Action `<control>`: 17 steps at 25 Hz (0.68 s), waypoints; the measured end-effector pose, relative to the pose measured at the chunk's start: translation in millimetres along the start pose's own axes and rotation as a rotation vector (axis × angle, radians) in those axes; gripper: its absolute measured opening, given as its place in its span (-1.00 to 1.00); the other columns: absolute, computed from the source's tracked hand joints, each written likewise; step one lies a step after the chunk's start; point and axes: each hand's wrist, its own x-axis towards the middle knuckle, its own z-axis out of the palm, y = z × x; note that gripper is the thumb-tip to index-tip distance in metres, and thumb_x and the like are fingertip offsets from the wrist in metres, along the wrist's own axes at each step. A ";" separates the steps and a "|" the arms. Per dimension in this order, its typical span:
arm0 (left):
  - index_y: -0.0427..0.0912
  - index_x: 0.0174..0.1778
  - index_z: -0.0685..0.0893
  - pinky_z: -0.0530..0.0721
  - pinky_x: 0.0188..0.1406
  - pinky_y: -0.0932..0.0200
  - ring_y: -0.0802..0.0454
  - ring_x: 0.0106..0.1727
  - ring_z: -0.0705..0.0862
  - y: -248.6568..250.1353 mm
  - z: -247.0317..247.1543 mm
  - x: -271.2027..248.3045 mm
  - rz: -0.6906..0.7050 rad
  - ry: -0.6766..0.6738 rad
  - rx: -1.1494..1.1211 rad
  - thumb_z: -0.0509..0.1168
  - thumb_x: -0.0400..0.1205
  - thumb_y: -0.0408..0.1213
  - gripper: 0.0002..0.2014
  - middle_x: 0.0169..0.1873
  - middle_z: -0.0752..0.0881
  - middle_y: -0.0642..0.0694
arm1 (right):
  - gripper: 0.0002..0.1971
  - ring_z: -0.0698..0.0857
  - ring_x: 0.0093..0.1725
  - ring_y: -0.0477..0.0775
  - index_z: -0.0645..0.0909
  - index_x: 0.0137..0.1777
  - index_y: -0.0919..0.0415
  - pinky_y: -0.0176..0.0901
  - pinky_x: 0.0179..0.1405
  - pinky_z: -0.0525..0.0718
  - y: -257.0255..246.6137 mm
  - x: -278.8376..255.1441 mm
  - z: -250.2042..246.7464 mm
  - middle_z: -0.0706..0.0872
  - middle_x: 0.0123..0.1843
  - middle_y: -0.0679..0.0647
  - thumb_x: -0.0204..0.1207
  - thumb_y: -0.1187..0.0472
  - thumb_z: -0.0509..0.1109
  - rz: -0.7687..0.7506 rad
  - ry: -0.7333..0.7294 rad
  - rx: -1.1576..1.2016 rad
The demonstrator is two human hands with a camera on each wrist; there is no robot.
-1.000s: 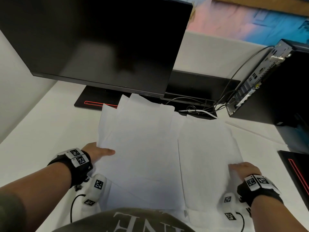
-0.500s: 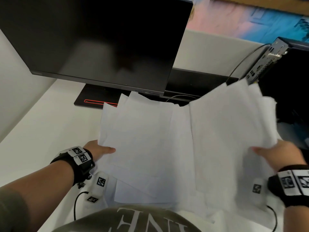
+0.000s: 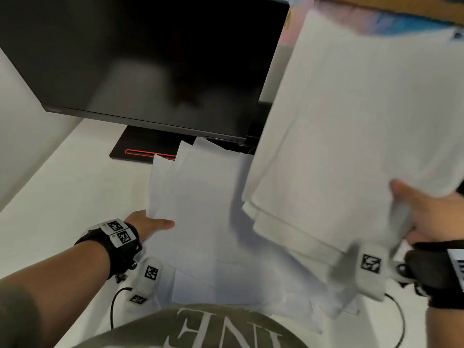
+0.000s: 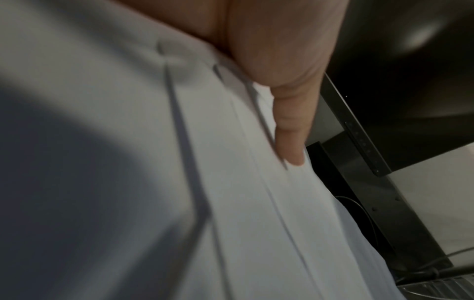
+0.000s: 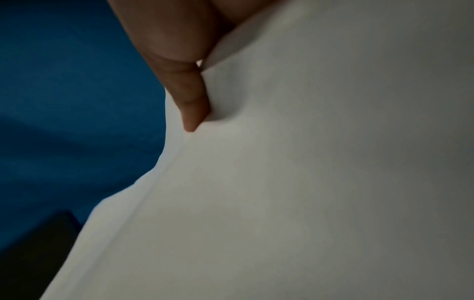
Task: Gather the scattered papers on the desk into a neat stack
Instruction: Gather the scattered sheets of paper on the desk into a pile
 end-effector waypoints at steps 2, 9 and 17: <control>-0.23 0.46 0.43 0.54 0.35 -0.18 -0.27 0.32 0.59 -4.7 1.2 4.1 -0.019 0.022 -0.015 0.50 -0.26 0.45 0.36 0.34 0.61 -0.25 | -0.67 0.70 -0.26 0.21 0.68 -0.03 0.30 -0.15 -0.18 0.73 9.3 -22.3 38.1 0.74 -0.26 0.17 0.29 0.10 0.58 0.103 -0.133 -0.054; -0.32 0.55 0.24 0.37 0.47 -0.05 -0.26 0.48 0.42 16.1 -0.3 -20.1 -0.054 0.011 -0.128 0.47 0.19 0.33 0.15 0.49 0.44 -0.28 | -0.61 0.66 0.20 0.29 0.55 0.20 0.49 -0.20 0.02 0.50 74.0 -52.7 138.4 0.69 0.11 0.31 0.39 0.36 0.45 0.236 -0.300 -0.432; -0.35 0.25 0.61 0.41 0.10 0.14 -0.08 0.06 0.55 19.3 2.0 -24.4 0.034 -0.056 -0.116 0.47 0.44 -0.38 -0.56 0.21 0.67 -0.25 | -0.62 0.66 -0.04 0.13 0.60 0.18 0.31 -0.18 0.00 0.57 82.0 -53.2 174.5 0.72 0.04 0.23 0.35 0.28 0.50 0.205 -0.443 -0.303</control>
